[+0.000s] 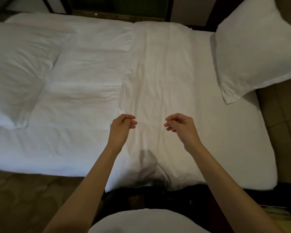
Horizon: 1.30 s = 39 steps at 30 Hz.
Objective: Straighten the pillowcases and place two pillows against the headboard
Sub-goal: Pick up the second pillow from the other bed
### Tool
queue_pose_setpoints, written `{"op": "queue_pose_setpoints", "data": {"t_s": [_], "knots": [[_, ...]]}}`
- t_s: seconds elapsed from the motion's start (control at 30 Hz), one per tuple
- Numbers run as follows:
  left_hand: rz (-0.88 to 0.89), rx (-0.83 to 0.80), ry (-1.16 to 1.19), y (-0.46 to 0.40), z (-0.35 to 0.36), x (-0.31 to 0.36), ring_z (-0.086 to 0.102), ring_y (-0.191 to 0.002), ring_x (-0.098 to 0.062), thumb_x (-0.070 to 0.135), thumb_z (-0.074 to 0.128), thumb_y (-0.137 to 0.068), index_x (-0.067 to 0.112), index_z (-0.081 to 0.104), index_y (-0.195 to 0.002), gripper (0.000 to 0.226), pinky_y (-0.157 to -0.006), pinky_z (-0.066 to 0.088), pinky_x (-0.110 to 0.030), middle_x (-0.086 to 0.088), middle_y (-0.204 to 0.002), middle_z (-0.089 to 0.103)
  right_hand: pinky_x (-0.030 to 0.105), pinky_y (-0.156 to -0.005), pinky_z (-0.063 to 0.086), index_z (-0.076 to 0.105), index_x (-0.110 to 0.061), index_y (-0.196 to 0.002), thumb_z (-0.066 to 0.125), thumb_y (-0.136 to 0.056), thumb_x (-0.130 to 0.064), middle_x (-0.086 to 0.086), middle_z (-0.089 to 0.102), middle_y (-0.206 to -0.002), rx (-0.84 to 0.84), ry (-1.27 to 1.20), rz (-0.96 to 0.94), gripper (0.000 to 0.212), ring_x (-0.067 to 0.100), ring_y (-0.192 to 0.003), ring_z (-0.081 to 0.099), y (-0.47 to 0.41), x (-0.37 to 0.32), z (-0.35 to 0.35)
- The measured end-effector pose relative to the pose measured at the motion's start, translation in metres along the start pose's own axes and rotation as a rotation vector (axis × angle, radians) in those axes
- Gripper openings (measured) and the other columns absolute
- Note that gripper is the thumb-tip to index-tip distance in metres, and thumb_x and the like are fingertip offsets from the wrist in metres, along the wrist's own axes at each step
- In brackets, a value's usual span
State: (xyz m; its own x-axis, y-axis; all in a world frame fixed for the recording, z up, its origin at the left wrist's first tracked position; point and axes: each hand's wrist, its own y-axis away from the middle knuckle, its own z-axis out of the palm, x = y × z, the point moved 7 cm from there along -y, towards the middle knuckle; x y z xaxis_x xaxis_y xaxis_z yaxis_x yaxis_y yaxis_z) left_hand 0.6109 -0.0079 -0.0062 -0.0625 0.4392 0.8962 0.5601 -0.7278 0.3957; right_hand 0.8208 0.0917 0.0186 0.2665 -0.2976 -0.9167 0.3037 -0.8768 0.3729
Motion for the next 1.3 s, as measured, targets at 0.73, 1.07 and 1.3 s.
{"op": "queue_pose_setpoints", "data": {"t_s": [0.73, 1.07, 1.3], "knots": [[-0.116, 0.267, 0.029, -0.141, -0.466, -0.072, 0.06, -0.072, -0.012, 0.005, 0.036, -0.09, 0.011, 0.065, -0.096, 0.03, -0.067, 0.044, -0.019, 0.0, -0.084, 0.064, 0.024, -0.064, 0.046, 0.065, -0.014, -0.081, 0.053, -0.085, 0.002, 0.003, 0.069, -0.076, -0.127, -0.057, 0.182, 0.02, 0.015, -0.064, 0.062, -0.033, -0.056, 0.478], [-0.451, 0.52, 0.274, -0.203, -0.604, -0.14, 0.054, -0.095, -0.023, 0.016, 0.043, -0.093, 0.011, 0.048, -0.13, 0.038, -0.089, 0.048, -0.039, -0.018, -0.126, 0.053, 0.03, -0.069, 0.047, 0.058, -0.015, -0.091, 0.058, -0.085, -0.001, 0.007, 0.061, -0.095, -0.202, 0.055, 0.367, 0.015, 0.021, -0.076, 0.061, -0.096, -0.046, 0.603], [-0.617, 0.517, 0.337, -0.258, -0.644, -0.161, 0.037, -0.136, -0.036, 0.034, 0.043, -0.095, 0.005, 0.03, -0.145, 0.059, -0.105, 0.038, -0.05, -0.017, -0.151, 0.035, 0.032, -0.073, 0.046, 0.056, -0.02, -0.083, 0.055, -0.089, -0.009, 0.007, 0.061, -0.104, -0.244, 0.157, 0.49, 0.012, 0.024, -0.09, 0.062, -0.15, -0.02, 0.676]]}}
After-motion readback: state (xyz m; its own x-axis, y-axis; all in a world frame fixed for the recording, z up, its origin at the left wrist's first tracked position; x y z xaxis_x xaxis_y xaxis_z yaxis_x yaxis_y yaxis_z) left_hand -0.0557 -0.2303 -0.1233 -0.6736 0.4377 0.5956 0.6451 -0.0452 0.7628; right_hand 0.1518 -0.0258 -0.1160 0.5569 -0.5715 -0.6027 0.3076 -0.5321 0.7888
